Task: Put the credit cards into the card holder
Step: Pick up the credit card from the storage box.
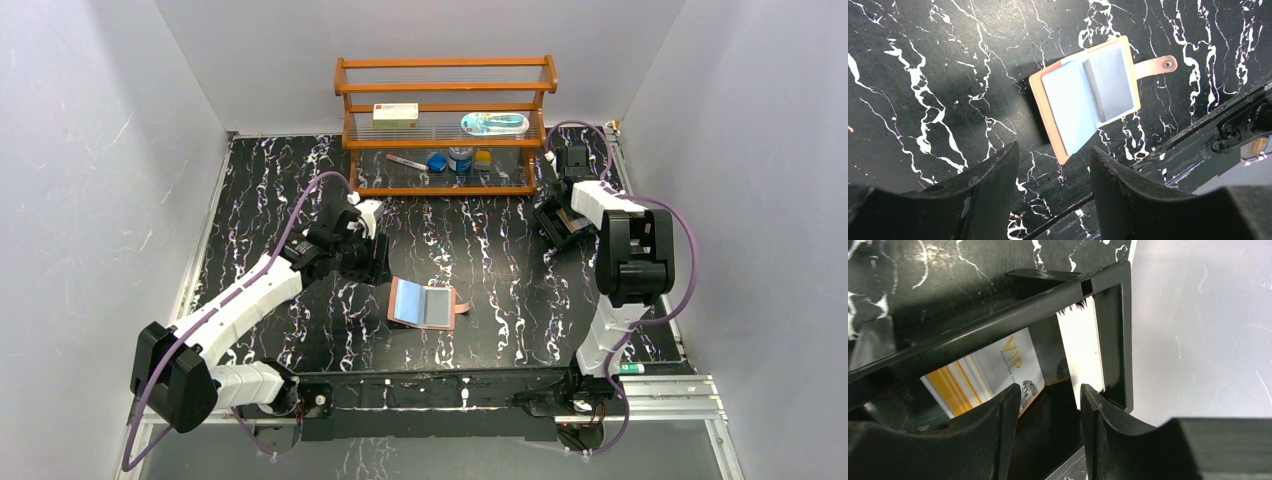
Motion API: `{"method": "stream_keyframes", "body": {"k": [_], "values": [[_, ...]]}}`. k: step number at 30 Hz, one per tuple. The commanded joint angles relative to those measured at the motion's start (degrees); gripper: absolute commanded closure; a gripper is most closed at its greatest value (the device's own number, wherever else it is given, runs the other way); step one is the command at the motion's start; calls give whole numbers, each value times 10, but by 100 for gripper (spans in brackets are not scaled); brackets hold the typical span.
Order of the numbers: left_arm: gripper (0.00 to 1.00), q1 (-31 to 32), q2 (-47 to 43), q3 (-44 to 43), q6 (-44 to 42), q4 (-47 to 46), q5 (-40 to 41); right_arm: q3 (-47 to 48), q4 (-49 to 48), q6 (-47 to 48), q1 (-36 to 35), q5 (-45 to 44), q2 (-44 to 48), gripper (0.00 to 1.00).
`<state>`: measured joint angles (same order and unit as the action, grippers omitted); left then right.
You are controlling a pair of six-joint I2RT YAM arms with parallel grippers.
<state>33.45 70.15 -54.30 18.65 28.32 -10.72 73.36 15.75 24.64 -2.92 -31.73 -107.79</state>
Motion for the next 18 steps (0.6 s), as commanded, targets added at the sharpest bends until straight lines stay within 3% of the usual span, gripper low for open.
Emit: {"method": "stream_keyframes", "body": {"k": [1,18], "values": [[47,-2,-18,0,-20,-7,-2,21,-48,35,7,-52,-15,46],[45,-2,-20,3,-21,-3,1,41,-42,31,7,-83,-12,67]]}}
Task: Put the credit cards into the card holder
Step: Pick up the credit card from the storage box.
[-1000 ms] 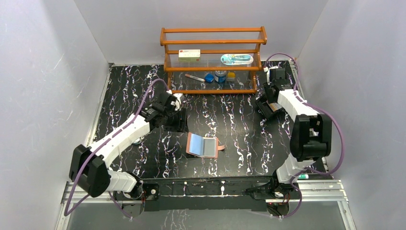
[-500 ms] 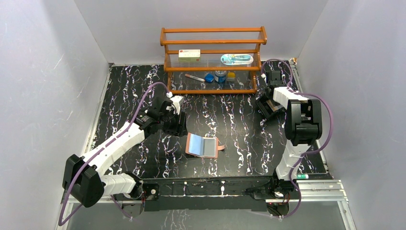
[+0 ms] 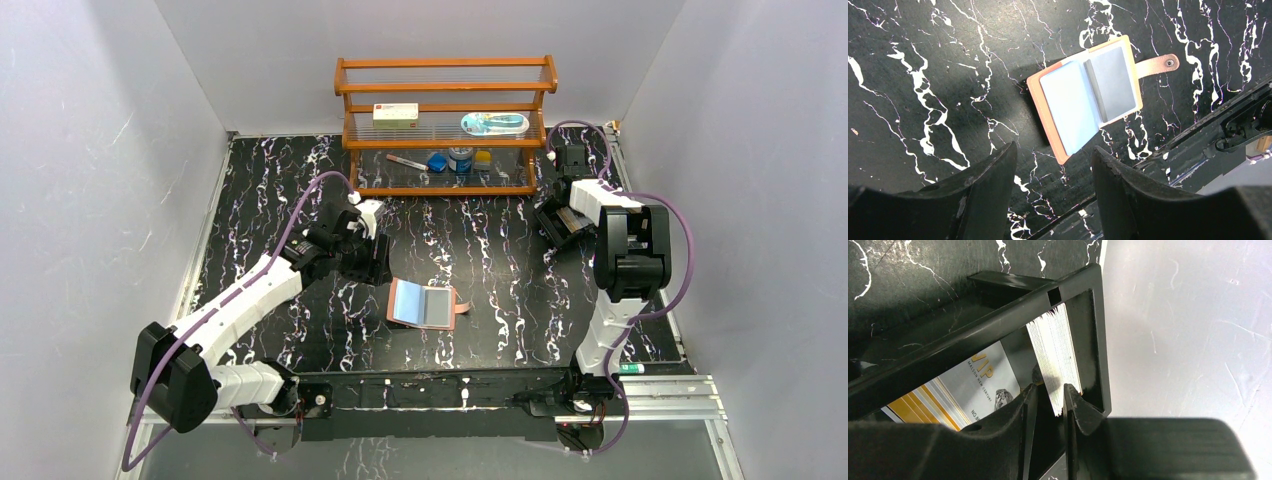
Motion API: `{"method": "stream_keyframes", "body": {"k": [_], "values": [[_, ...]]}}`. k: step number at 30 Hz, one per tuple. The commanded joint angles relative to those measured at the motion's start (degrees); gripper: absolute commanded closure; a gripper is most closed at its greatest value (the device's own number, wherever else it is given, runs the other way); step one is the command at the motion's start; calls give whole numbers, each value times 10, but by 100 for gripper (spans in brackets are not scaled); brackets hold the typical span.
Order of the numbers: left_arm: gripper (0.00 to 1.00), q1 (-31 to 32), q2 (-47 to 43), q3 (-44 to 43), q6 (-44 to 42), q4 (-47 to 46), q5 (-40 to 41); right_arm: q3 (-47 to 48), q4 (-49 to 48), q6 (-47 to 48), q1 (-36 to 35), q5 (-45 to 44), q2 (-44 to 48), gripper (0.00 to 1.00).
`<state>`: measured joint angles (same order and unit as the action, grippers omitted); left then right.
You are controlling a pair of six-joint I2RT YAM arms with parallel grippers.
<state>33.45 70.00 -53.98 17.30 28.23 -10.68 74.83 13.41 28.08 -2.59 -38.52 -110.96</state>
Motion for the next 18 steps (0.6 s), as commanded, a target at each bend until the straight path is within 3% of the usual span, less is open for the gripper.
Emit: {"method": "stream_keyframes", "body": {"k": [1,7,11,18], "values": [[45,-2,-20,0,-7,-2,1,26,-19,-4,4,-13,21,68],[44,-2,-26,3,-7,-1,7,34,-14,-11,4,0,20,70],[44,-2,-26,2,-7,-2,8,28,-17,-12,5,14,15,57],[45,-2,-18,-2,-10,-2,-2,29,-32,1,9,-4,-14,55]]}}
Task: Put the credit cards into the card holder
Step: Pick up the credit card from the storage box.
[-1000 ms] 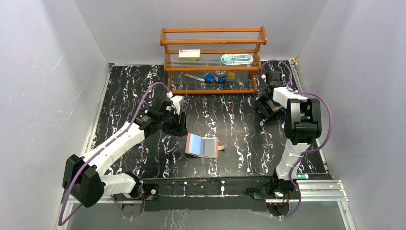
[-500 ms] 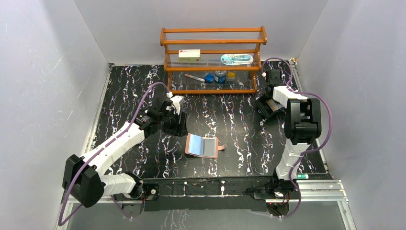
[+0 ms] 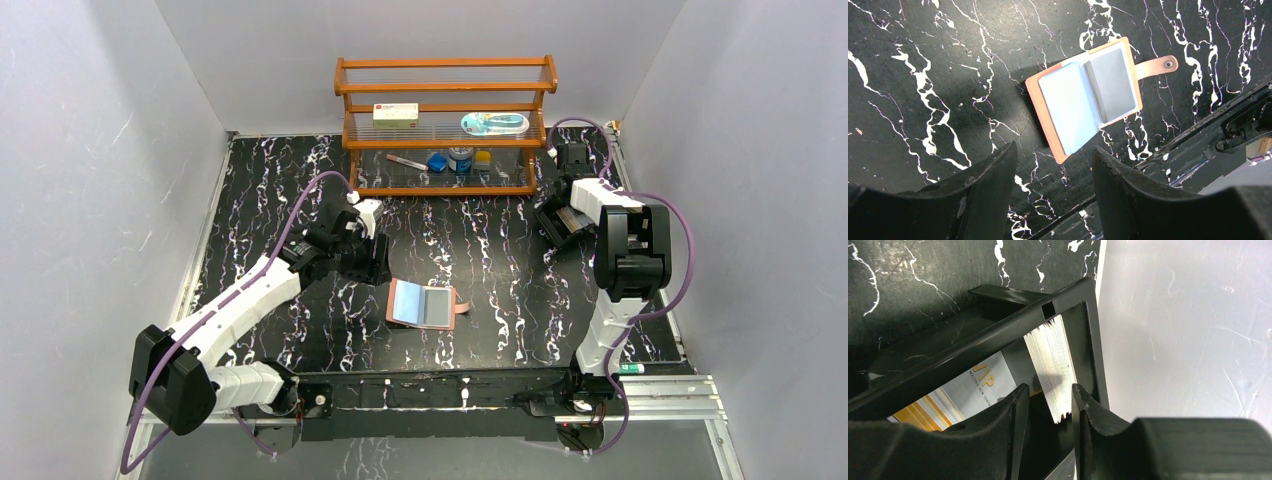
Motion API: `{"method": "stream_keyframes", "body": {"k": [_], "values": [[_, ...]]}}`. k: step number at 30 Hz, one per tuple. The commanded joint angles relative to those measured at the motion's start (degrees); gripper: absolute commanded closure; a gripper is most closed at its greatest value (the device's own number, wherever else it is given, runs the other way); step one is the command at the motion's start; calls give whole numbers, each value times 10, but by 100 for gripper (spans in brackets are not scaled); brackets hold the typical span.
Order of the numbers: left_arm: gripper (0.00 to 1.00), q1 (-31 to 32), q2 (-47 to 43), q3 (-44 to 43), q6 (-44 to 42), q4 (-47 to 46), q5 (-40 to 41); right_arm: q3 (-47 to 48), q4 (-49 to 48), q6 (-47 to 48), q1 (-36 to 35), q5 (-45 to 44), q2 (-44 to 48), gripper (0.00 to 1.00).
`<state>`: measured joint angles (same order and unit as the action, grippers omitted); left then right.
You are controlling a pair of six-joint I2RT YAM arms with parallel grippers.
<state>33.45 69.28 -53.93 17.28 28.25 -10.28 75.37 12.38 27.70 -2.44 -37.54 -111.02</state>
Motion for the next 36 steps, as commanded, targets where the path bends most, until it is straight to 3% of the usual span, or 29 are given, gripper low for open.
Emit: {"method": "stream_keyframes", "body": {"k": [1,18,22,30,36], "values": [[45,-2,-10,-4,-10,-3,-8,27,-18,4,8,-17,-16,56],[43,-2,-11,-2,-10,-4,-9,37,-31,13,9,-17,27,79],[43,-2,-10,-1,-10,-2,-8,34,-27,12,9,-10,31,91],[42,-3,-7,2,-8,-9,-35,52,62,-63,8,59,67,100],[41,-2,-2,2,-9,-7,-29,68,144,-131,4,147,106,100]]}}
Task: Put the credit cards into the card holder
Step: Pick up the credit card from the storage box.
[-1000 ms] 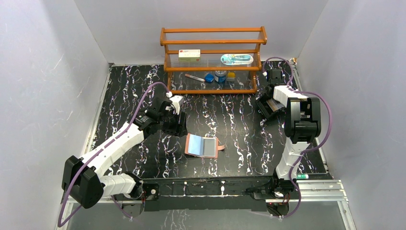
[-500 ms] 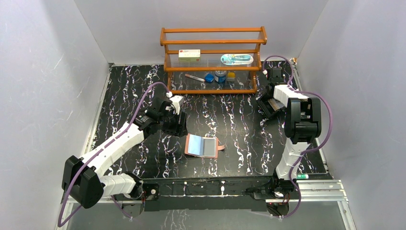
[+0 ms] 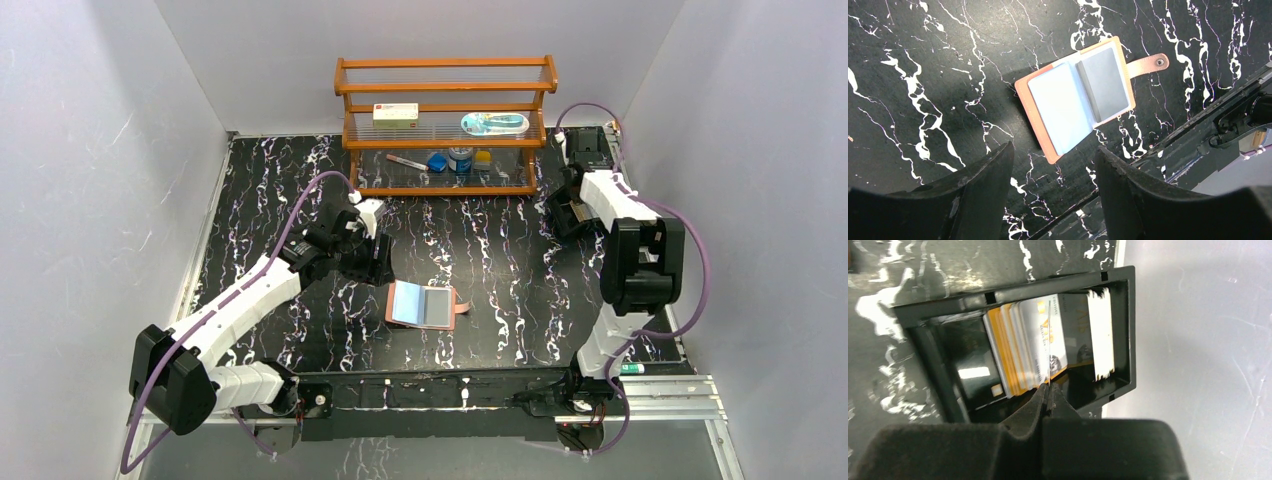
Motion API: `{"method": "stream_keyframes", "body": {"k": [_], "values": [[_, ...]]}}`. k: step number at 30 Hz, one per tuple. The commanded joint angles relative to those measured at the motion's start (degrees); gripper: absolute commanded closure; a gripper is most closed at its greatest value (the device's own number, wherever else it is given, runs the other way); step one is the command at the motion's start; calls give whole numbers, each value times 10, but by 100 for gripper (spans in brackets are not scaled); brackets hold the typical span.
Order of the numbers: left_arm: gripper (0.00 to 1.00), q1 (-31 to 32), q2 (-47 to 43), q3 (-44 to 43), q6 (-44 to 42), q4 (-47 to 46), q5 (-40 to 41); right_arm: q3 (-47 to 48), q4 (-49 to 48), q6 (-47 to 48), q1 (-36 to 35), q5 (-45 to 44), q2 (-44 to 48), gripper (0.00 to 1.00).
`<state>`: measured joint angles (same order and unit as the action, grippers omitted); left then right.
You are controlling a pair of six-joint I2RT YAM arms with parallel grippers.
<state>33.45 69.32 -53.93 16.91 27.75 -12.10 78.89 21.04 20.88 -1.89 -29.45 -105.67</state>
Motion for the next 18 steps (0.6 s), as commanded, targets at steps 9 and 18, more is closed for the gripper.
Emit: {"method": "stream_keyframes", "body": {"k": [9,18], "values": [[41,-3,51,-4,48,10,-28,33,134,-225,-13,132,157,100],[41,-13,99,23,116,-23,-100,-51,96,-369,-49,349,278,100]]}}
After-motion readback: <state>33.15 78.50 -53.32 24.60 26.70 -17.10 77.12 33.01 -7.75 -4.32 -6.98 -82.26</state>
